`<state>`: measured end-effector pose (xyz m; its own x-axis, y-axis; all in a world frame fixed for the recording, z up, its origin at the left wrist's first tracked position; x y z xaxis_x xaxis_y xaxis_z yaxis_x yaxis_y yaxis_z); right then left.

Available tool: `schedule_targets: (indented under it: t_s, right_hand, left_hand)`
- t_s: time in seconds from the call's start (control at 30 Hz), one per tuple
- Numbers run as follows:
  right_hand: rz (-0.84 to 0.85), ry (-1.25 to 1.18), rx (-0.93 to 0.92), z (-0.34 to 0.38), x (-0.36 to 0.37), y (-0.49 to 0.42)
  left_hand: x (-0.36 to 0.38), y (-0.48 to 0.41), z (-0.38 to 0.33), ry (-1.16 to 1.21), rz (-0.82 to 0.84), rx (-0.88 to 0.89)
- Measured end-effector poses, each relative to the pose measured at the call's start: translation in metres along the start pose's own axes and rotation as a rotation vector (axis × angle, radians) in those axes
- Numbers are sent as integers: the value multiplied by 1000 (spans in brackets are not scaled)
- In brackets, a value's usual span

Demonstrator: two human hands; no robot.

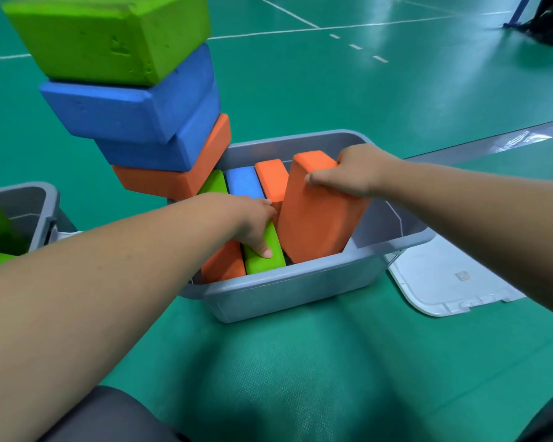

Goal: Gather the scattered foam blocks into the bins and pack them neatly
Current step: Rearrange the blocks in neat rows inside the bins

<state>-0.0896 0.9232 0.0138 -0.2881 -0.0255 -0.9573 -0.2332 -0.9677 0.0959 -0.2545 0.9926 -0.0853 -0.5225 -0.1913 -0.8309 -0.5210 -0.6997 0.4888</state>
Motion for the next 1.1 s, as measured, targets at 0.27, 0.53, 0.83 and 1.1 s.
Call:
schedule_targets:
  t_s: [0.27,0.53,0.83,1.1]
  right_hand:
    - [70,-288,98,17,27,9]
    - [502,61,56,30,118,24]
    - [327,149,-195,44,109,-16]
    - [323,281,-237,41,112,-34]
  left_hand:
    - [-1,-7,13,29,-33,-107]
    - [8,-7,25,42,34,-147]
    - [6,-10,18,61,-18,-53]
    - [9,-12,16,-12,9,-77]
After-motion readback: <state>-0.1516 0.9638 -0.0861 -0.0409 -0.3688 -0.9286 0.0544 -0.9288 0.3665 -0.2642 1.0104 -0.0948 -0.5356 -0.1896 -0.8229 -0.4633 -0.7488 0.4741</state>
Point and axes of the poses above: each hand's wrist, its own y-axis away from the middle knuckle, its own x-axis out of the palm, z = x × y, the point moved 10 cm from there along -y, towards the middle knuckle, and after that the axes turned 14 degrees about -x, right-handed, at the moved point
